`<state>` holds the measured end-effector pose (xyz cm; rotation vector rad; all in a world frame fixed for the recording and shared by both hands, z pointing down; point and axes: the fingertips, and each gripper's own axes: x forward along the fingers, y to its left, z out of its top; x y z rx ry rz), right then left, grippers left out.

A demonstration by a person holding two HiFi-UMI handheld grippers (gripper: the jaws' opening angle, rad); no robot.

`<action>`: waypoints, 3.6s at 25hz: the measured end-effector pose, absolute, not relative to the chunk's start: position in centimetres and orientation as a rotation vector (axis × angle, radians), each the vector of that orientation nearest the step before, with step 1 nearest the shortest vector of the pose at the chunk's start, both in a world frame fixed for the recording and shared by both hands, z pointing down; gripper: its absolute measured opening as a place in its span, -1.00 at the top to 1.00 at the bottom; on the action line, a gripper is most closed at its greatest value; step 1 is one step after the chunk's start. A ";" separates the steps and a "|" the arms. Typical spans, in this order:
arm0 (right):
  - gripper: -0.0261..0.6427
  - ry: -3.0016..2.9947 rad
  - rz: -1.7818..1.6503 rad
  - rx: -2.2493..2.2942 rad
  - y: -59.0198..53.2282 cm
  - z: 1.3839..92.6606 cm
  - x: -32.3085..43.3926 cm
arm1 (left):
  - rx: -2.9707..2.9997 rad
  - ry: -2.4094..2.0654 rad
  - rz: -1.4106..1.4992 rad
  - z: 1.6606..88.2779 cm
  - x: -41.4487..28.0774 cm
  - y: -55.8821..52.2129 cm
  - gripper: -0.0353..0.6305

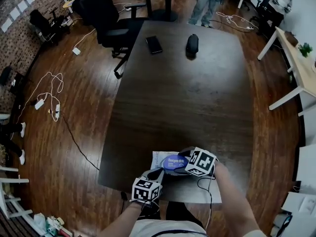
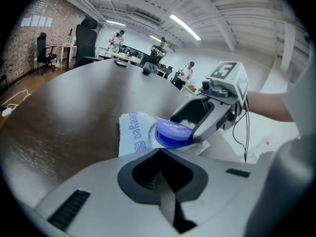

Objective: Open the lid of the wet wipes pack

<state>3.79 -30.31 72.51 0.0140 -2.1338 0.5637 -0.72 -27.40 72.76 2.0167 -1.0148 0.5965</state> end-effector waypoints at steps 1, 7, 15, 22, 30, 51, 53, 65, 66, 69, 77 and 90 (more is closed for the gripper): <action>-0.03 -2.143 0.629 0.003 -30.4 72.2 3.8 | 2.018 -1.010 0.595 72.7 -0.8 -27.4 0.89; -0.03 -2.285 0.623 0.171 -32.9 68.9 4.1 | 2.041 -0.995 0.615 72.8 -0.9 -27.5 0.89; -0.03 -2.403 0.579 0.697 -39.9 67.6 7.3 | 2.120 -1.057 0.553 71.1 -1.4 -27.7 0.89; -0.03 -2.346 0.620 0.902 -41.0 70.9 8.6 | 2.150 -1.115 0.508 69.2 -2.0 -27.9 0.89; -0.02 -2.429 0.627 1.055 -37.7 65.5 8.6 | 2.250 -1.178 0.360 62.6 -3.8 -28.3 0.89; 0.90 -2.561 0.395 1.584 -20.6 47.2 8.6 | 2.545 -1.118 0.071 48.4 -7.6 -24.6 0.89; 0.90 -2.547 0.367 1.602 -19.3 47.0 8.3 | 2.554 -1.082 0.048 48.3 -7.8 -23.7 0.89; 0.90 -2.549 0.346 1.695 -10.9 44.3 8.7 | 2.615 -1.004 0.020 46.3 -6.6 -17.9 0.89; 0.90 -2.557 0.335 1.691 -9.9 44.1 8.9 | 2.615 -1.013 0.025 46.3 -6.5 -16.9 0.89; 0.90 -2.579 0.296 1.676 -6.6 43.8 9.5 | 2.616 -1.045 0.029 46.3 -5.9 -13.4 0.89; 0.90 -2.630 0.256 1.549 5.8 44.9 9.8 | 2.607 -1.086 0.015 46.5 -2.0 0.1 0.89; 0.90 -2.738 0.248 1.543 18.5 41.3 9.5 | 2.602 -1.197 -0.038 42.8 -4.3 14.1 0.89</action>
